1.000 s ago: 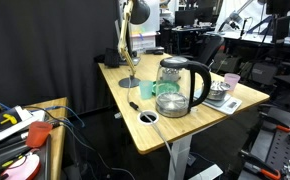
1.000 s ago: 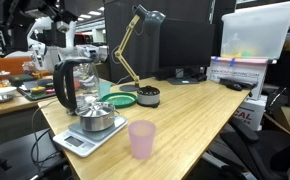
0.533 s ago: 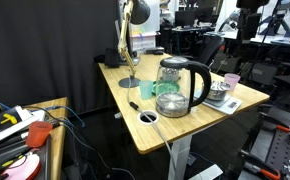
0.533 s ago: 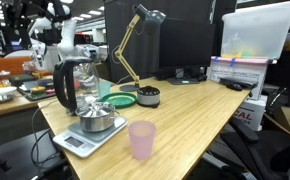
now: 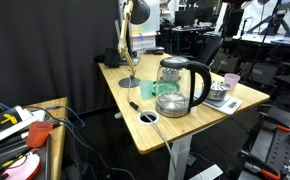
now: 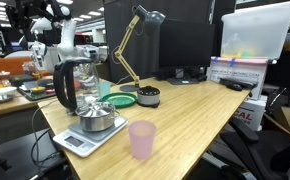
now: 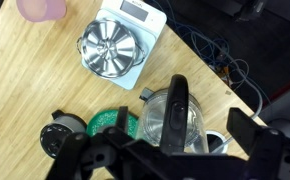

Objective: Turn on the lamp

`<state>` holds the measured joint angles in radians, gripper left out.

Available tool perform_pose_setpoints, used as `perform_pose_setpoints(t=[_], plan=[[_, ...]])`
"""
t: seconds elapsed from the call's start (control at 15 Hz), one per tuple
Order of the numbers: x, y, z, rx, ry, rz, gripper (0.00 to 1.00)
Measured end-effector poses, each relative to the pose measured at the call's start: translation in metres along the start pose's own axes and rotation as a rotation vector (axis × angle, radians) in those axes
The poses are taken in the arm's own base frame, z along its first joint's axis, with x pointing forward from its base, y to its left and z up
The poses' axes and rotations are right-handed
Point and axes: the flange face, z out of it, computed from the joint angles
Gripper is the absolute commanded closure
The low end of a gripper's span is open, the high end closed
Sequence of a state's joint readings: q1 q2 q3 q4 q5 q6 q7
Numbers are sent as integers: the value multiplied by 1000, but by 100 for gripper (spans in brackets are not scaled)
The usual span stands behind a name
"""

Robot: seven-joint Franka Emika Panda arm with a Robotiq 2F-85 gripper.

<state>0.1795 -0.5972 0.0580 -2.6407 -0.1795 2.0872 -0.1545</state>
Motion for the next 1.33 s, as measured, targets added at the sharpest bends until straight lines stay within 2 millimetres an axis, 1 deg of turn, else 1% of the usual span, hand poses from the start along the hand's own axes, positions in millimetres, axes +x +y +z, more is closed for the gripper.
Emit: perform_pose_setpoints(t=[0.27, 0.4, 0.6, 0.67, 0.8, 0.93, 1.0, 1.07, 1.13, 1.2, 1.33], plan=[[1, -2, -1, -3, 4, -5, 0], [10, -14, -8, -16, 48, -35, 0], [42, -51, -29, -31, 149, -103, 0], [54, -66, -32, -34, 171, -128, 0], [82, -96, -27, -25, 195, -181, 0], [112, -121, -15, -2, 207, -228, 0], [128, -129, -8, 12, 210, -246, 0], [140, -134, -2, 25, 207, -254, 0], [148, -135, 2, 33, 202, -256, 0], [153, -135, 4, 36, 201, -256, 0], [153, -134, 0, 35, 207, -254, 0]])
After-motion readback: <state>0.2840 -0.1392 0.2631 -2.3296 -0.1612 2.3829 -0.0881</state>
